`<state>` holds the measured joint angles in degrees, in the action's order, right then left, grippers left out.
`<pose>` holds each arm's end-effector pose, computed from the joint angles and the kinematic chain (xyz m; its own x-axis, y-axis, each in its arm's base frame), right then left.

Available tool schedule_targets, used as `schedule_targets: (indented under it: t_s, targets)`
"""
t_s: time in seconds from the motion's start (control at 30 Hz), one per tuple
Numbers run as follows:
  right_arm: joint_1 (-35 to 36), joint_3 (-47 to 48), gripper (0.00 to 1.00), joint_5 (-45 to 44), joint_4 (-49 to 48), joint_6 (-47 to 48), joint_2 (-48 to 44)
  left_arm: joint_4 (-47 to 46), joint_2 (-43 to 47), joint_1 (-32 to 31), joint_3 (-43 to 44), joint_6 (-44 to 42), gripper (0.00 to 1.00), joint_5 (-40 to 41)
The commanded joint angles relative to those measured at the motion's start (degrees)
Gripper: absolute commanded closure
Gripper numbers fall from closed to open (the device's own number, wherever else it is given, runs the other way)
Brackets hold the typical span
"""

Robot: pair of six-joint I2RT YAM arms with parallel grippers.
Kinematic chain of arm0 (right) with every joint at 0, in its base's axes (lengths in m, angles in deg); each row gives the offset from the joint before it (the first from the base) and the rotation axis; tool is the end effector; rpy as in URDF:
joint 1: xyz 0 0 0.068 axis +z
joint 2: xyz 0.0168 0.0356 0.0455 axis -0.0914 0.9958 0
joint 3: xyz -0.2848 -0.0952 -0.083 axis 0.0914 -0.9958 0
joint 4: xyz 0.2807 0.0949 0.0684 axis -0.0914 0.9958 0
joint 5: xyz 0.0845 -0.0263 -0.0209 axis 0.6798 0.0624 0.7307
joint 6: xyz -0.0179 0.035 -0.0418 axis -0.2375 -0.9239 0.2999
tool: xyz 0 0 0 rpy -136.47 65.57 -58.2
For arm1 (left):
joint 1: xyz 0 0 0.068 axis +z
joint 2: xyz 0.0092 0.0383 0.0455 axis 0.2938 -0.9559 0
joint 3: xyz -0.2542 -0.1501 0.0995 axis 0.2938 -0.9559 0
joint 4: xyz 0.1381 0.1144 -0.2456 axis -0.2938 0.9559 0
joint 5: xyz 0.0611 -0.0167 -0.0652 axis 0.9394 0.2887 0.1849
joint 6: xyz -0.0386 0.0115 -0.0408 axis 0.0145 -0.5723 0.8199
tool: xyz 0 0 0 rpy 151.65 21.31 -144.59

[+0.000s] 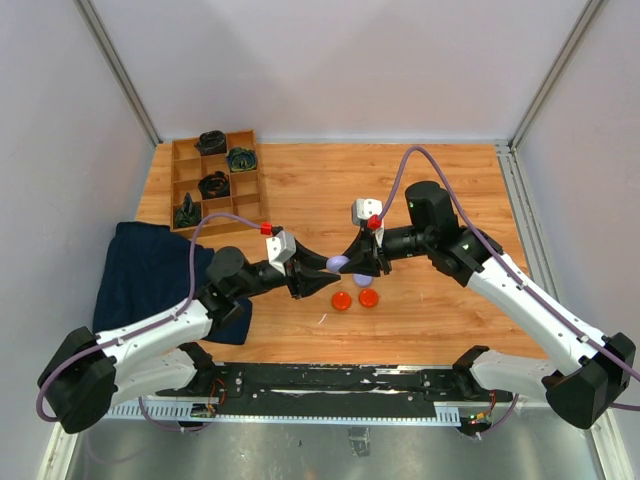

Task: Insert the wireless bluetooth earbuds into the charging case
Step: Pick up the charging case at the center of the board.

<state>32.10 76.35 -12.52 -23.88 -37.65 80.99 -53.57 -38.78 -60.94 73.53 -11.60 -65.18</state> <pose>0.2000 0.1927 0.3940 0.0175 -0.2514 -0.9677 -0.9996 -0.0244 -0.0117 0.1595 -0.1830 0.2804 -0.0389 -0.1463 -0.9885 0.9696 0.2336 -0.0727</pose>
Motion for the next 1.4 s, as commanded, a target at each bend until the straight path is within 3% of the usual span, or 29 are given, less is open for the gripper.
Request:
schedule_targets:
  t_s: [0.0,0.8,0.93,1.17,1.37]
  targets:
    - [-0.4,0.1,0.85,1.3,-1.2,-0.3,-1.0,-3.3,-0.8,-0.4,0.7,1.0,0.61,-0.9]
    - [1.1,1.7,0.83,0.5,0.6,0.4,0.9,-4.8,-2.0,-0.5,1.9,1.9,0.64,-2.8]
    - [1.6,2.0,0.82,0.6,0.9,0.4,1.5,-4.8,-1.9,-0.5,1.9,1.7,0.72,-3.0]
    - [1.7,1.8,0.72,-0.9,0.9,0.7,0.0,-6.9,-0.7,-0.5,-0.6,0.1,0.97,-1.9]
    - [1.7,1.8,0.54,-2.7,0.8,1.0,-1.5,-12.6,-0.7,-0.5,-3.6,-0.4,1.0,-1.8]
